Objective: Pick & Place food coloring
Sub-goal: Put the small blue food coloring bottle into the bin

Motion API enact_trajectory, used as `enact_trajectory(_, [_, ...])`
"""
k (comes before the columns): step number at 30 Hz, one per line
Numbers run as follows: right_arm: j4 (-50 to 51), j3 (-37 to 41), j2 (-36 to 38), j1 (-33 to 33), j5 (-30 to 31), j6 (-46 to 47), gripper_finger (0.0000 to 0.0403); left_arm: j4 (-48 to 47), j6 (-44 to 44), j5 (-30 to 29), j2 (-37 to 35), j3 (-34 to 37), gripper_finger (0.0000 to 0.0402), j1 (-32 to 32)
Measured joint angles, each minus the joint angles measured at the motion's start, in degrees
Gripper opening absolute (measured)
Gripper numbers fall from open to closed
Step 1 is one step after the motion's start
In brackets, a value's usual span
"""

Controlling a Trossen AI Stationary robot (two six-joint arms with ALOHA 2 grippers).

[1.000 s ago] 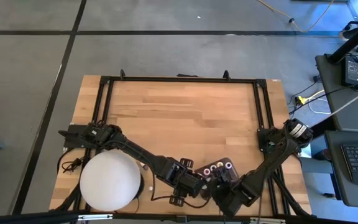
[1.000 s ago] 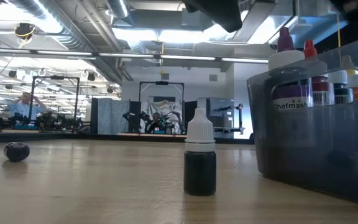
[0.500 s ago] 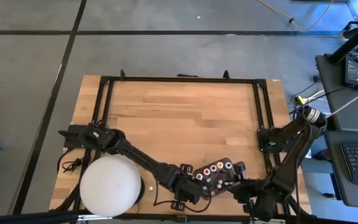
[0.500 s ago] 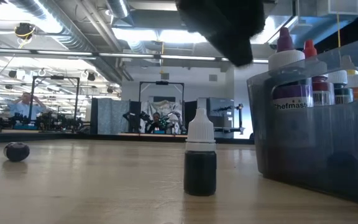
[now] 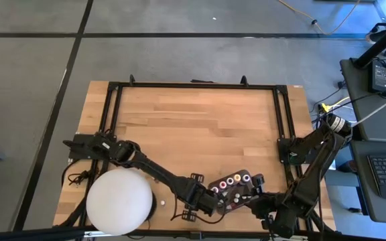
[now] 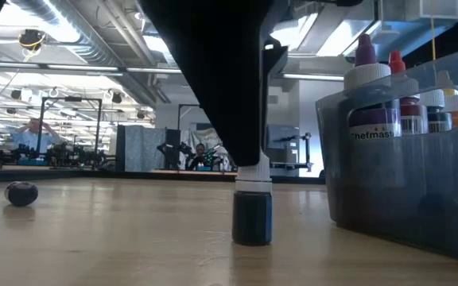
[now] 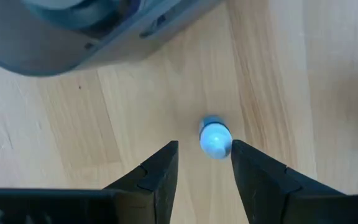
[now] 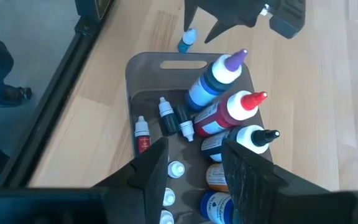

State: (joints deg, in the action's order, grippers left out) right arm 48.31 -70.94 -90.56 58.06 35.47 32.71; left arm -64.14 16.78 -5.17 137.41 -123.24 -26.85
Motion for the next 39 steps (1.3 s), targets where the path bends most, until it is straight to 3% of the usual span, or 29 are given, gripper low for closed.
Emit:
enact_trajectory(14, [0.0,0.0,0.0,0.0,-0.1,0.0,0.0152,2.5,-1.0,2.8,1.4,0.0,0.0112,0.6])
enact_trajectory(24, [0.2,0.0,0.0,0.0,-0.1,0.1,0.0152,2.5,-2.7,2.8,1.6,0.0,0.0066,0.9])
enact_trajectory(31, [1.6,0.0,0.0,0.0,-0.7,0.1,0.0152,0.3,-4.0,1.9,1.1,-0.1,0.0066,1.3])
enact_trajectory(39, [3.8,-0.1,0.6,0.0,-2.4,0.9,0.0152,-5.0,-4.1,2.0,0.2,-6.0,0.0066,2.3])
